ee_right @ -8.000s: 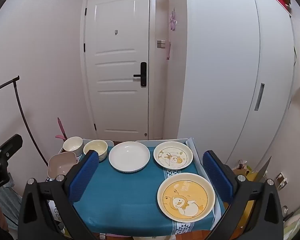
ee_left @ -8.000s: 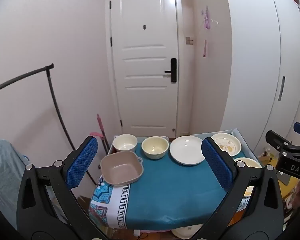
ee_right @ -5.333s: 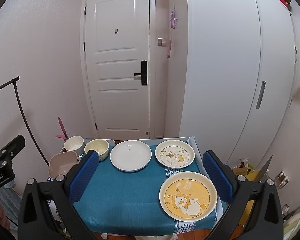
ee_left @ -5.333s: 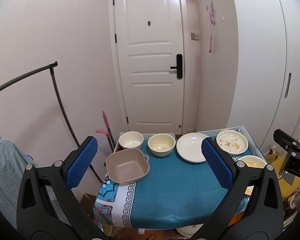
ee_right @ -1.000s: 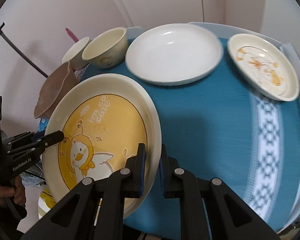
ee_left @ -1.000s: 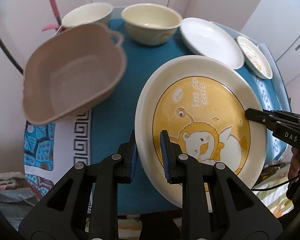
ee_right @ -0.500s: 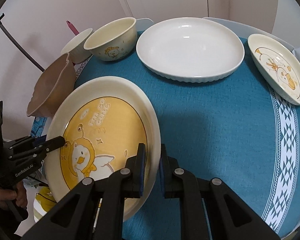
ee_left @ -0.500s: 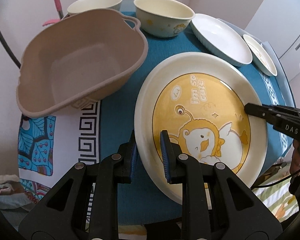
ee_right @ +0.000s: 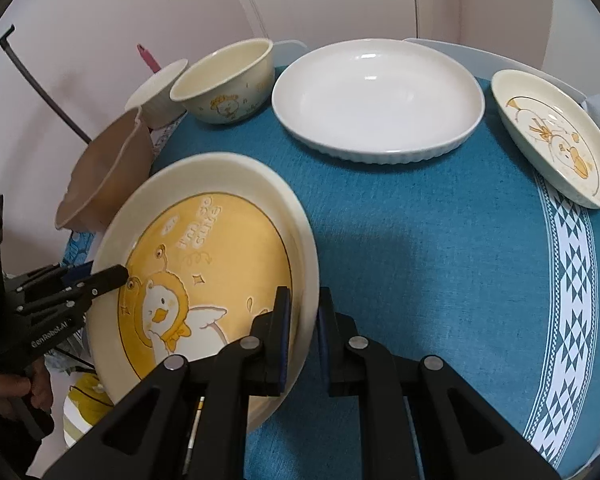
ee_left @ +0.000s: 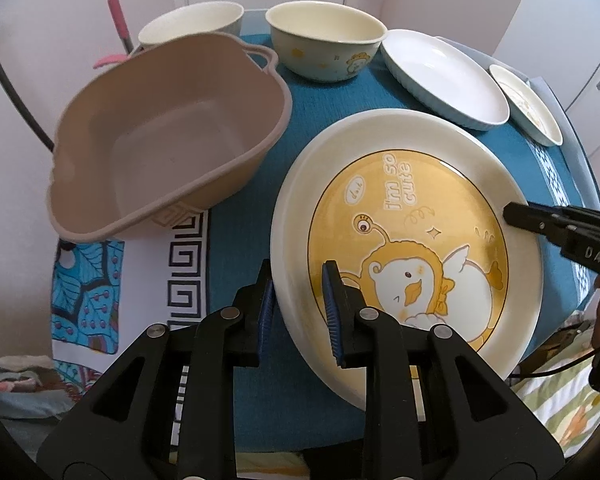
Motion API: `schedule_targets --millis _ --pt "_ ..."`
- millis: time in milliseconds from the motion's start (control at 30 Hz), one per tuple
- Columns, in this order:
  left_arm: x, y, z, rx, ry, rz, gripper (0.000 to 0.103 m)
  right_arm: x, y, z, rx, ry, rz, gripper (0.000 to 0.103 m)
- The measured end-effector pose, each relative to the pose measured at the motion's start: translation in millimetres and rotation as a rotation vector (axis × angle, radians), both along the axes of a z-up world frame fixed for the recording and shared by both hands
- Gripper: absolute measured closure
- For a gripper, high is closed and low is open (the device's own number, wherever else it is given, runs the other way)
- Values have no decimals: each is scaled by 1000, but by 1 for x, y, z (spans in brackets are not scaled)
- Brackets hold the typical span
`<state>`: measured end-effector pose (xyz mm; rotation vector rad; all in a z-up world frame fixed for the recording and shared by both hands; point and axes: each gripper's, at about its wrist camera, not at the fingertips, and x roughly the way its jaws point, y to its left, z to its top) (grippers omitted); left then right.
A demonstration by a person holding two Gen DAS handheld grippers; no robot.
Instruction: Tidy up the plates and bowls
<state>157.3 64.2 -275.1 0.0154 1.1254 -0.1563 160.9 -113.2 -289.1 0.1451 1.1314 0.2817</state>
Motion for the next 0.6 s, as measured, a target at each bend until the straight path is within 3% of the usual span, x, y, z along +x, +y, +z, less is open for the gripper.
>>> schedule_targets --millis 167,300,333,367,433,467,500,533,567,600 --pt "-10 0 23 16 -15 6 82 -6 -5 15 6 -9 -30 91" --pt "-19 -6 70 10 -80 3 80 -14 -11 51 4 -51 -50 91" --pt "-19 -9 85 -2 -108 -1 69 -14 -13 61 5 -64 -57 91" --pt "-19 -11 96 -13 -132 -6 43 -15 -16 74 5 -81 -66 91" --pt "-18 -17 124 -31 -228 -15 6 -17 -22 99 -6 -126 -86 88" --pt "-17 -20 137 -43 -288 -24 0 -16 -27 108 -11 -147 -92 73" --pt "-17 -24 144 -52 -316 -32 0 -15 -28 118 -18 -172 -100 47" --pt "-11 -30 152 -61 -334 -46 0 -14 -32 128 -20 -198 -107 29" --pt "-3 -37 158 -64 -335 -56 0 -13 -37 137 -17 -223 -112 2" --pt "3 -42 160 -67 -330 -56 0 -12 -42 144 -14 -246 -117 0"
